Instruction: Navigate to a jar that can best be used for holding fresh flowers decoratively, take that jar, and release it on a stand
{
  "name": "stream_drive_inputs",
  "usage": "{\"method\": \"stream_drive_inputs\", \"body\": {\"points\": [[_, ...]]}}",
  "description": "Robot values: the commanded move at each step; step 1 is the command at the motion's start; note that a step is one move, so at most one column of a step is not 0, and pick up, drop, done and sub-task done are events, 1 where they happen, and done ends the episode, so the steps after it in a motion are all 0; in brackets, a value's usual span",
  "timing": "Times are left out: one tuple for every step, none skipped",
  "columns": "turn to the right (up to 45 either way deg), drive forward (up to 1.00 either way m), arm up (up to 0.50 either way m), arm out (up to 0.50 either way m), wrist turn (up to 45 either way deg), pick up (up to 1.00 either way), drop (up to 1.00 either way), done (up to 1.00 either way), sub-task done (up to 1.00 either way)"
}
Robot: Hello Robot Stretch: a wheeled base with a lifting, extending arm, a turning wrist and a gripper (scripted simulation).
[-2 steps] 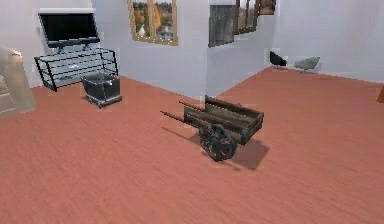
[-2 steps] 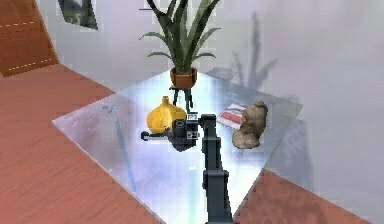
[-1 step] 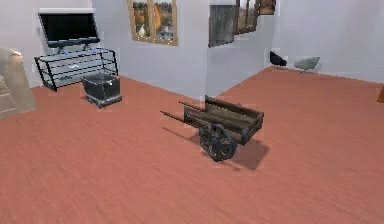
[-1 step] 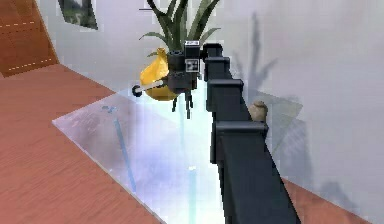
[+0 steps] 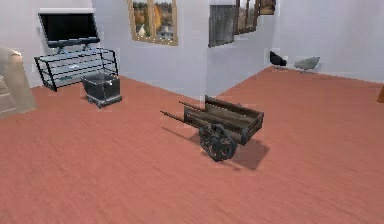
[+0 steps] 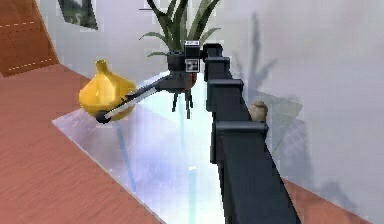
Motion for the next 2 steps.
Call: {"method": "stream_drive_inputs", "body": {"points": [[0.0,0.0,0.0,0.0,-45.0,0.0,0.0,0.0,0.0],[0.0,0.0,0.0,0.0,-6.0,0.0,0.0,0.0,0.0]]}}
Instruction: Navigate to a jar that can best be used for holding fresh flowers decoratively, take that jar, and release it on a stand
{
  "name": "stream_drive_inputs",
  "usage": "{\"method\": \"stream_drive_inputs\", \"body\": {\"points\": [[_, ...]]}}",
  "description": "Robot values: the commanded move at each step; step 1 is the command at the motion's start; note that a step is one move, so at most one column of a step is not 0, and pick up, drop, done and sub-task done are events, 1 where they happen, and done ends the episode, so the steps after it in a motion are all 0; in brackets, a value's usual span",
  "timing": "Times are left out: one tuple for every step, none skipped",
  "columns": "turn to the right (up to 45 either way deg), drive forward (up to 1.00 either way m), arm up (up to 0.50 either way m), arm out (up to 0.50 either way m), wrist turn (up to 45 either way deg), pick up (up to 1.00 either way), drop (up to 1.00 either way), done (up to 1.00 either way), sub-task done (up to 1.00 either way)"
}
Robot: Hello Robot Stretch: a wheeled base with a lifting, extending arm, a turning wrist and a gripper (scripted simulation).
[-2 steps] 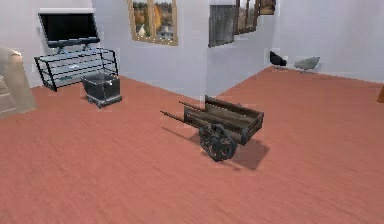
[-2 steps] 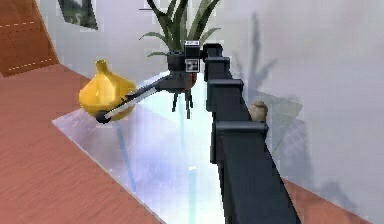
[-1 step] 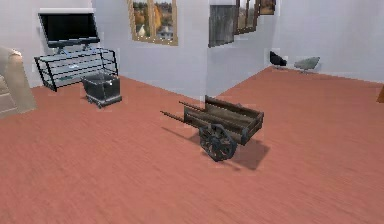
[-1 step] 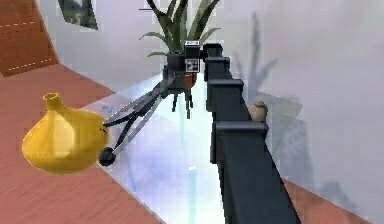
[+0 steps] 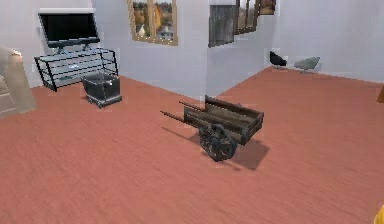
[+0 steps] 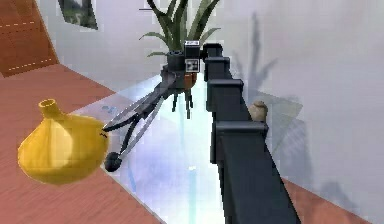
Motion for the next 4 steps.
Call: {"method": "stream_drive_inputs", "body": {"points": [[0.0,0.0,0.0,-0.34,0.0,0.0,0.0,0.0,0.0],[-45.0,0.0,0.0,0.0,0.0,0.0,0.0,0.0,0.0],[-6.0,0.0,0.0,0.0,0.0,0.0,0.0,0.0,0.0],[0.0,0.2,0.0,0.0,0.0,0.0,0.0,0.0,0.0]]}}
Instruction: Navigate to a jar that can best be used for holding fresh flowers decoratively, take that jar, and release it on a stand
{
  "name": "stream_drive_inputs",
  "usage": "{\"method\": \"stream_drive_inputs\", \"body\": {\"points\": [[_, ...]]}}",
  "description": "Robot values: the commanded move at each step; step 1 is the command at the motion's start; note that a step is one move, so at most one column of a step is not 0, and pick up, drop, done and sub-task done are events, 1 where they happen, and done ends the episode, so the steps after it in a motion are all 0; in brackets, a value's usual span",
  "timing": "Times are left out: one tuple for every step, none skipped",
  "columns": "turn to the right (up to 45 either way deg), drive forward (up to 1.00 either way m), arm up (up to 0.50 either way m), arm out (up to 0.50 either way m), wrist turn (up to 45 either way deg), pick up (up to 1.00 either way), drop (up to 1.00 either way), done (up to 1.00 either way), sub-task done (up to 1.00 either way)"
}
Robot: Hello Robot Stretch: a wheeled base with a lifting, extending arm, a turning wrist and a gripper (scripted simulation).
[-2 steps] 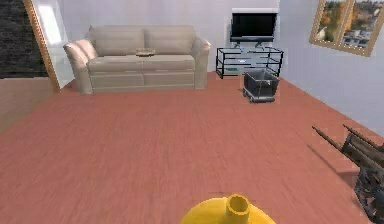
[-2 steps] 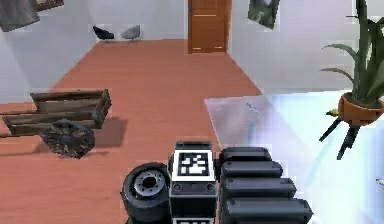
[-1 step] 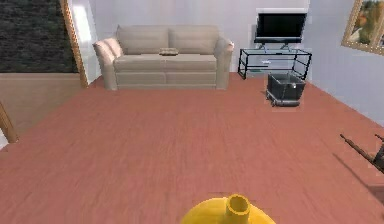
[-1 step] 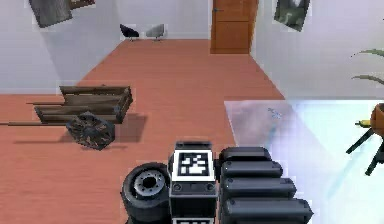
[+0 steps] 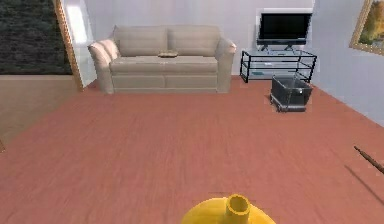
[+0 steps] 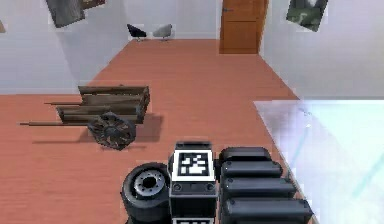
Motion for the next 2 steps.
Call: {"method": "stream_drive_inputs", "body": {"points": [[21.0,0.0,0.0,0.0,0.0,0.0,0.0,0.0,0.0],[0.0,1.0,0.0,0.0,0.0,0.0,0.0,0.0,0.0]]}}
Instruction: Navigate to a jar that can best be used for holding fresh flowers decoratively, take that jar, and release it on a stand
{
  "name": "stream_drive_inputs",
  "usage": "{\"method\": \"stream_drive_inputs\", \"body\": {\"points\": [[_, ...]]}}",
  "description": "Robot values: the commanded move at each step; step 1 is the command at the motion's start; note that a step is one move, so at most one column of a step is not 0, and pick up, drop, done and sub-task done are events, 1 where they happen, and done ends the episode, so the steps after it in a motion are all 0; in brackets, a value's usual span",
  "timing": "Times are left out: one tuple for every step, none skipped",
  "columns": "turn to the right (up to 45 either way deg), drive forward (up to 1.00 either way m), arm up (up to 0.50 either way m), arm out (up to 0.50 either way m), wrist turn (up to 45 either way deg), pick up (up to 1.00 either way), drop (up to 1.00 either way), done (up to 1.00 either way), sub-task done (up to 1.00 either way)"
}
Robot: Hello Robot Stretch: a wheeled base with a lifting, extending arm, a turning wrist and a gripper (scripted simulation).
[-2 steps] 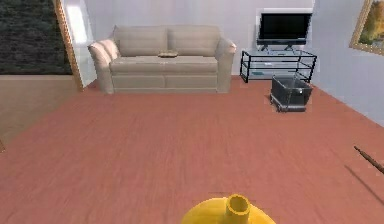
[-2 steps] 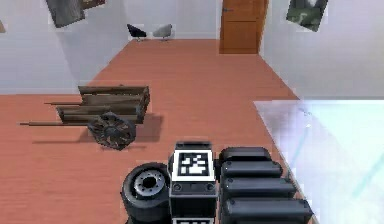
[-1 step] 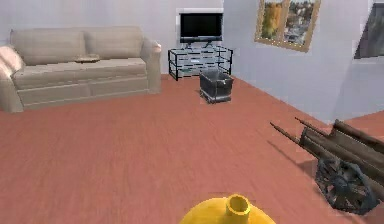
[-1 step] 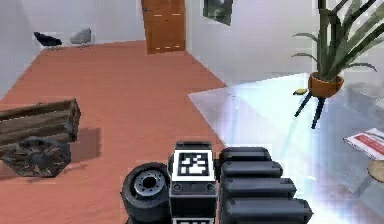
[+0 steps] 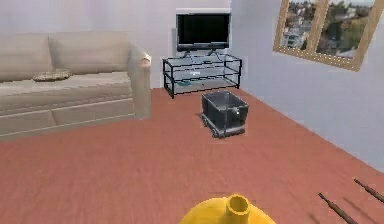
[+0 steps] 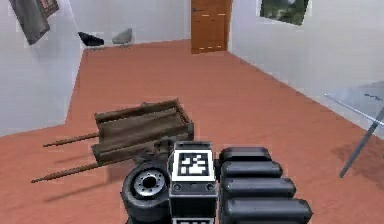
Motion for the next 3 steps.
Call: {"method": "stream_drive_inputs", "body": {"points": [[0.0,1.0,0.0,0.0,0.0,0.0,0.0,0.0,0.0],[6.0,0.0,0.0,0.0,0.0,0.0,0.0,0.0,0.0],[0.0,0.35,0.0,0.0,0.0,0.0,0.0,0.0,0.0]]}}
